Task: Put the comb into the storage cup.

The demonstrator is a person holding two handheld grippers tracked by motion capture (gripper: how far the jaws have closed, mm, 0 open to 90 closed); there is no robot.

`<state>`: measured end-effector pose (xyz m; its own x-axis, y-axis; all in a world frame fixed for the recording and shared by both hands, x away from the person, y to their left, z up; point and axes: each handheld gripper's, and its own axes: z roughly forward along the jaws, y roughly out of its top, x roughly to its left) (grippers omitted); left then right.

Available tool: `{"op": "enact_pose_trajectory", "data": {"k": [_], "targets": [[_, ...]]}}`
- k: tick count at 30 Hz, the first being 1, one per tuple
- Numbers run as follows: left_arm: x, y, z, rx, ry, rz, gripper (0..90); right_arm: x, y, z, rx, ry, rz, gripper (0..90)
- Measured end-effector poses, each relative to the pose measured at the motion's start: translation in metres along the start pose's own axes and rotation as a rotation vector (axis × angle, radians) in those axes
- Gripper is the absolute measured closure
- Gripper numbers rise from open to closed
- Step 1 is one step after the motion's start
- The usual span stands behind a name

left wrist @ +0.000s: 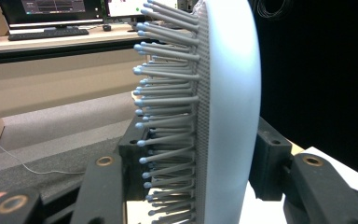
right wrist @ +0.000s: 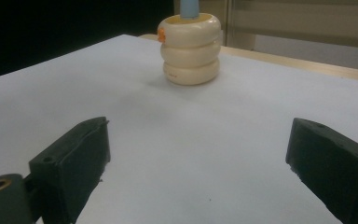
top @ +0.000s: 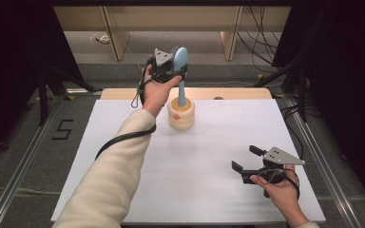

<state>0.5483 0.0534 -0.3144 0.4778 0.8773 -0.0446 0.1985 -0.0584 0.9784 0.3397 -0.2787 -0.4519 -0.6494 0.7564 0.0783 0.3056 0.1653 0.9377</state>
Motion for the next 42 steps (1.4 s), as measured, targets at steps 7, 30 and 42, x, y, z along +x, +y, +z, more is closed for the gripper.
{"op": "enact_pose_trajectory", "data": {"k": [7, 30, 42], "targets": [[0.0, -0.002, 0.002, 0.004, 0.0, -0.003, 49.5, 0.0, 0.0, 0.0, -0.001, -0.001, 0.0, 7.2], [0.002, -0.01, 0.006, 0.019, 0.005, -0.014, 49.4, 0.0, -0.001, 0.001, 0.001, 0.003, -0.001, 7.2], [0.003, -0.014, 0.008, 0.025, 0.009, -0.021, 49.3, 0.0, -0.001, 0.001, 0.001, 0.005, -0.001, 7.2]]}}
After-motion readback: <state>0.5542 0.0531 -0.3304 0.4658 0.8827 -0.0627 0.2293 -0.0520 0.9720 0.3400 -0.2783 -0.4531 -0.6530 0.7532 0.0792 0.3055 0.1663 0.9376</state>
